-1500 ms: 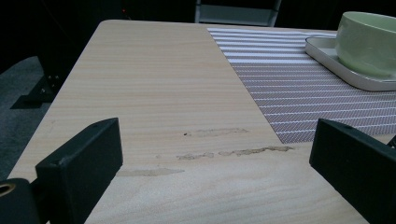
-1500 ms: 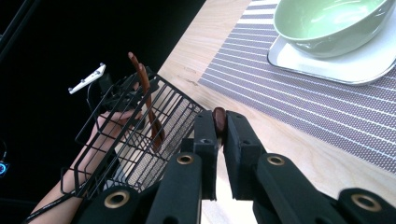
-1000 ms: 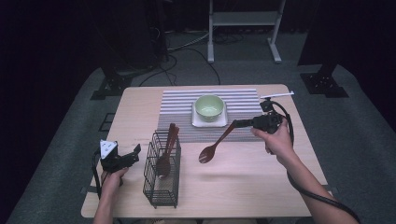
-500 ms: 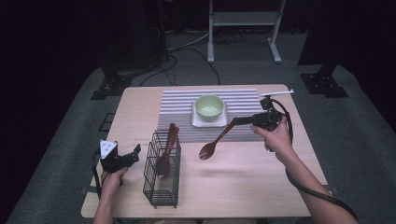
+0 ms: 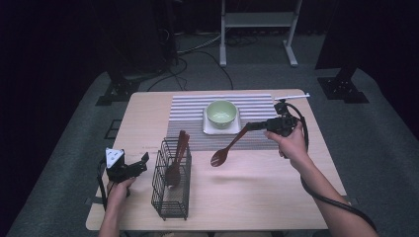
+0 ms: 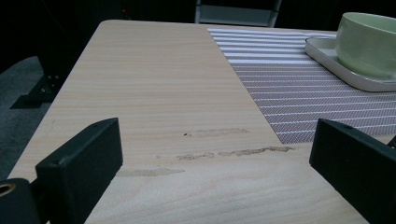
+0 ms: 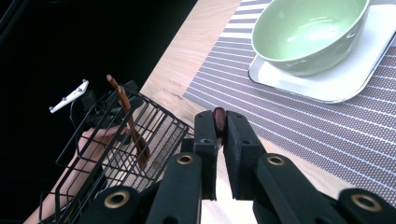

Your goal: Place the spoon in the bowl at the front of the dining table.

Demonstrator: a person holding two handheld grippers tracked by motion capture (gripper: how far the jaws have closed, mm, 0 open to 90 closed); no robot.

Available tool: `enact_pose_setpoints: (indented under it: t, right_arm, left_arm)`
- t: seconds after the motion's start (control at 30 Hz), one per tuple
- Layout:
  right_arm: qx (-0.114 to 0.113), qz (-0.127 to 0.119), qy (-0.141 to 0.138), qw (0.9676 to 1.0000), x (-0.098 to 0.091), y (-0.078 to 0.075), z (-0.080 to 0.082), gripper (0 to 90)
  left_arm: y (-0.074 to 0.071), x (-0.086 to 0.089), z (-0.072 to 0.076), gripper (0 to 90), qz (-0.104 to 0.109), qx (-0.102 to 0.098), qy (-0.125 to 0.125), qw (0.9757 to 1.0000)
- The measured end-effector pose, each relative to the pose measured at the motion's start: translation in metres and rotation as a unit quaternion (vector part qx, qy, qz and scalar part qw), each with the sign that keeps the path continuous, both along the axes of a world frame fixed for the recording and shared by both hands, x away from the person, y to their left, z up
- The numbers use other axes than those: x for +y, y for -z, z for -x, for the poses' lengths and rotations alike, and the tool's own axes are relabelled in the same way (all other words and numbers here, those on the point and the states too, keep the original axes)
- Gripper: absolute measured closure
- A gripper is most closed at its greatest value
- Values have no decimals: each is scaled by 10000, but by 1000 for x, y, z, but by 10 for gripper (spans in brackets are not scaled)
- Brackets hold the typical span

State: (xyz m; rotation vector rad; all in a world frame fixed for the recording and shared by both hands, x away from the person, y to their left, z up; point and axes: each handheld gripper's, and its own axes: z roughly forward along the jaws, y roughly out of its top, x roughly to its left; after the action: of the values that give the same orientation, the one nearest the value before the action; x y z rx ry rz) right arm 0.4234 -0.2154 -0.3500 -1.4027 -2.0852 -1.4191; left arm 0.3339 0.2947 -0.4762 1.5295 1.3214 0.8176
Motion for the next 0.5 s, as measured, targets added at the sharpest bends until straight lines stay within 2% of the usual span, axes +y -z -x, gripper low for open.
enact_pose_setpoints:
  t: [0.5]
  right_arm:
    - [-47,31,243,9997,-6,-3,-13,827]
  left_arm:
    - [0,0,0,17,-20,-5,8,10000]
